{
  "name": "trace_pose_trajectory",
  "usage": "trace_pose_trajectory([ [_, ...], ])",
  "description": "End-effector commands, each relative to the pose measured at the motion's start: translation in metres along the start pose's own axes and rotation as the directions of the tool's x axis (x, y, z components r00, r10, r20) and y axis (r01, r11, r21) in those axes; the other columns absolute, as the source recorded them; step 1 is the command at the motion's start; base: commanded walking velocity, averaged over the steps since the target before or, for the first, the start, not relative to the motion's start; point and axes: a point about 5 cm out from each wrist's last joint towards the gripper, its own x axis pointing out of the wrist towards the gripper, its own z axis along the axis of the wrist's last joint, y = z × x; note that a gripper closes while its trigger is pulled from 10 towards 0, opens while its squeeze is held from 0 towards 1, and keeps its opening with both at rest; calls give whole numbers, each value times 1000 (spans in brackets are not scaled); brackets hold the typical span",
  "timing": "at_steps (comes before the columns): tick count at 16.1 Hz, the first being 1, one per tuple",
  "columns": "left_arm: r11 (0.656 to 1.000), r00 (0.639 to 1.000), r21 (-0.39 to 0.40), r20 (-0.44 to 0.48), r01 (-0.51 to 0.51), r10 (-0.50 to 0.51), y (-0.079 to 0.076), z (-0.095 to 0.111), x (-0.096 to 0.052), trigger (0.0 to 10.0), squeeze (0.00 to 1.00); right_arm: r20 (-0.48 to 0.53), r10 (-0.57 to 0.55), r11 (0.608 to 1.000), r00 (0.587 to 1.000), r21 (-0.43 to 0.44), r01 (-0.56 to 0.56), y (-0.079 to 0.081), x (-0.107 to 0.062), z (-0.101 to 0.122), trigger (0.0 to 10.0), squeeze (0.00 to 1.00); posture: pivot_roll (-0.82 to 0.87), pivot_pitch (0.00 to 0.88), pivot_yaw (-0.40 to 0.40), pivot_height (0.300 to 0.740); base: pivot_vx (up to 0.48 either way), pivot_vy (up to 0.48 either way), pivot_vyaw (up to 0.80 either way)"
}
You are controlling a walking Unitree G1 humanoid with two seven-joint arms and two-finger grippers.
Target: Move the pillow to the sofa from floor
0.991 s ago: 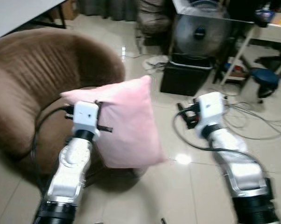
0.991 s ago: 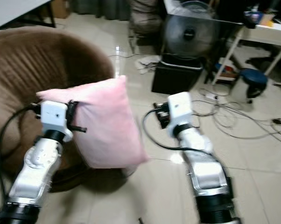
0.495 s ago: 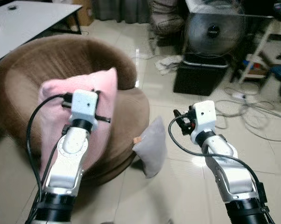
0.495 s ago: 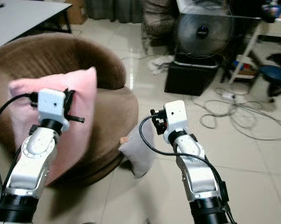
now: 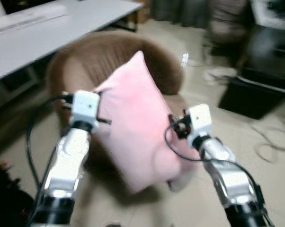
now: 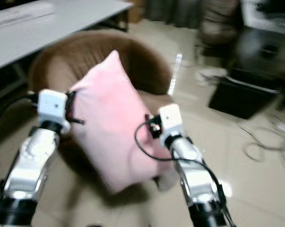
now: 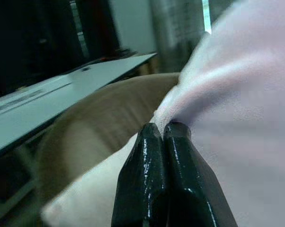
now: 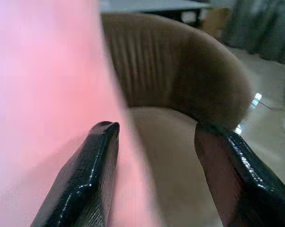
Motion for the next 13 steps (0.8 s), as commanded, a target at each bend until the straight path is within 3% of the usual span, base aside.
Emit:
trace_pose_trajectory([
  [1, 1000, 999, 4, 46, 11, -11, -3, 12, 1, 10000, 0, -9, -26, 1000, 1000, -11, 26, -8, -2, -3, 10000, 0, 48, 0, 15, 740, 337, 0, 800],
  [7, 994, 993, 16, 49, 105, -106, -13, 12, 5, 10000, 0, 0, -106, 994, 994, 23, 106, -18, -6, -5, 10000, 0, 35, 0, 40, 740, 341, 0, 0],
  [13, 994, 994, 35, 49, 100, -102, -6, 13, 9, 10000, 0, 10, -104, 994, 995, 38, 103, -15, -3, -5, 10000, 0, 36, 0, 55, 740, 342, 0, 0],
])
